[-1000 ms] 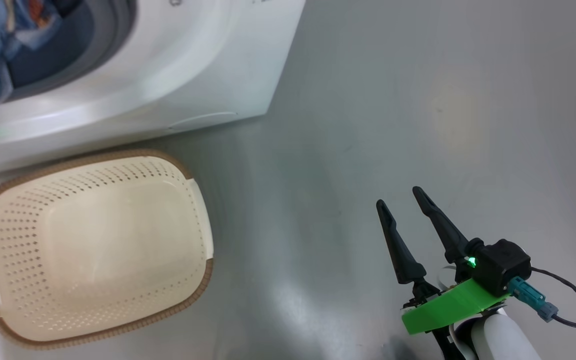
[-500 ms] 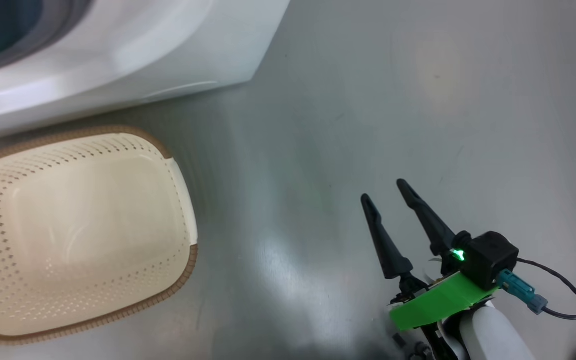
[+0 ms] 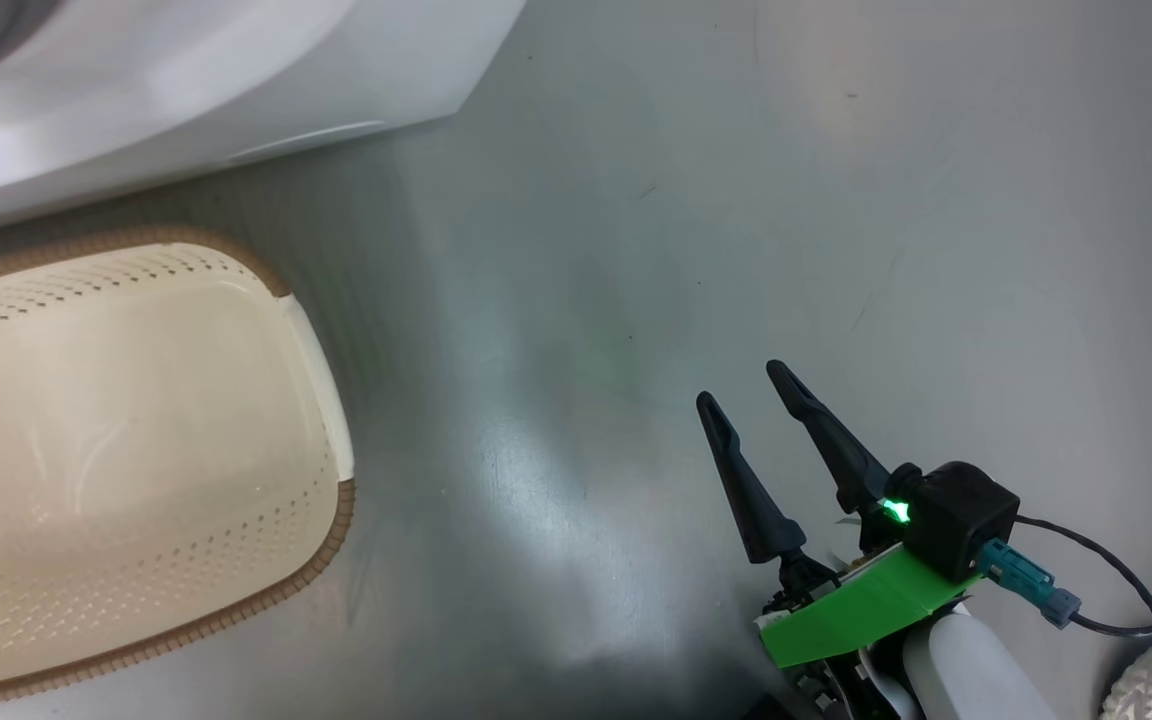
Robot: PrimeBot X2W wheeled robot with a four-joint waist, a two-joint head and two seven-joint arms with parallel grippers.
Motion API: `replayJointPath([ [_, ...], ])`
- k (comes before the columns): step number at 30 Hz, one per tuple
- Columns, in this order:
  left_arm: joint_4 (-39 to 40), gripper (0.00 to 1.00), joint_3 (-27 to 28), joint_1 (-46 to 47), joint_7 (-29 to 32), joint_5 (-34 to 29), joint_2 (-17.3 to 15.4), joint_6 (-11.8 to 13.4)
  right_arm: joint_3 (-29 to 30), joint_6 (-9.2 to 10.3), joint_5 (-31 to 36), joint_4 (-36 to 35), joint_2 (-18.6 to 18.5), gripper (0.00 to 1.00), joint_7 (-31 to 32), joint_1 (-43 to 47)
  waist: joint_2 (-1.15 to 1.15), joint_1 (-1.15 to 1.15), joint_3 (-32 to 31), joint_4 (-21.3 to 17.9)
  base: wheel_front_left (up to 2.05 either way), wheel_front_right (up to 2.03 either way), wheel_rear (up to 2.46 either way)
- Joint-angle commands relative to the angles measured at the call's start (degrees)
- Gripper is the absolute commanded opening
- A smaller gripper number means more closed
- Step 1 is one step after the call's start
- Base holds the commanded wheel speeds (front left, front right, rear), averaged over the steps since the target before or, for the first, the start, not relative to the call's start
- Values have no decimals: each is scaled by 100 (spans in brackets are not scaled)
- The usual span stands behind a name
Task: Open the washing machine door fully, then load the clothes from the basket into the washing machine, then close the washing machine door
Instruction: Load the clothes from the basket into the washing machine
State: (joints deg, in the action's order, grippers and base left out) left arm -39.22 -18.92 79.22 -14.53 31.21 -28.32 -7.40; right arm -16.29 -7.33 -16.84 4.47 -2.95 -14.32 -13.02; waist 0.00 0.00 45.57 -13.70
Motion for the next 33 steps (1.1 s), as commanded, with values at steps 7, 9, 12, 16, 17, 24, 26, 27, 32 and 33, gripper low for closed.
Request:
replayJointPath([
  [7, 176, 0, 177, -22, -45, -55, -420, -9, -203, -16, -79, -113, 7, 100, -68, 45, 0, 0, 102, -73, 0, 0, 0],
  [9, 210, 69, 257, -43, -45, -83, -420, -9, -199, -16, -88, -108, 7, 100, -68, 30, 0, 0, 115, -68, 0, 0, 0],
  [12, -65, 100, 253, -121, -46, -11, -343, -9, -174, -16, -87, -73, 7, 100, -68, 30, 0, 0, 69, -29, 0, 0, 0],
  [16, -481, 100, 168, -47, -36, 121, -228, -9, -155, -16, -81, -31, 7, 100, -68, 12, 0, 0, -18, 34, 0, 0, 0],
  [17, -556, 100, 126, -20, -28, 130, -201, -9, -148, -16, -77, -26, 7, 100, -68, 6, 0, 0, -37, 54, 0, 0, 0],
  [24, -815, 100, 64, 69, -32, 186, -53, -9, -72, -16, -45, 35, 7, 100, -68, -10, 0, 0, -170, 174, 0, 0, 0],
  [26, -858, 100, -1, -26, -38, 213, 23, -9, -25, -16, -15, 77, 7, 100, -68, -20, 0, 0, -267, 249, 0, 0, 0],
  [27, -868, 100, -15, -68, -39, 228, 44, -9, -15, -16, -4, 90, 7, 100, -68, -26, 0, 0, -306, 274, 0, 0, 0],
  [32, -864, 100, 7, -360, -44, 274, 181, -9, 61, -16, 31, 161, 7, 100, -68, -61, 0, 0, -537, 425, 0, 0, 0],
  [33, -829, 100, 29, -434, -45, 269, 214, -9, 82, -16, 34, 178, 7, 100, -68, -67, 0, 0, -590, 460, 0, 0, 0],
])
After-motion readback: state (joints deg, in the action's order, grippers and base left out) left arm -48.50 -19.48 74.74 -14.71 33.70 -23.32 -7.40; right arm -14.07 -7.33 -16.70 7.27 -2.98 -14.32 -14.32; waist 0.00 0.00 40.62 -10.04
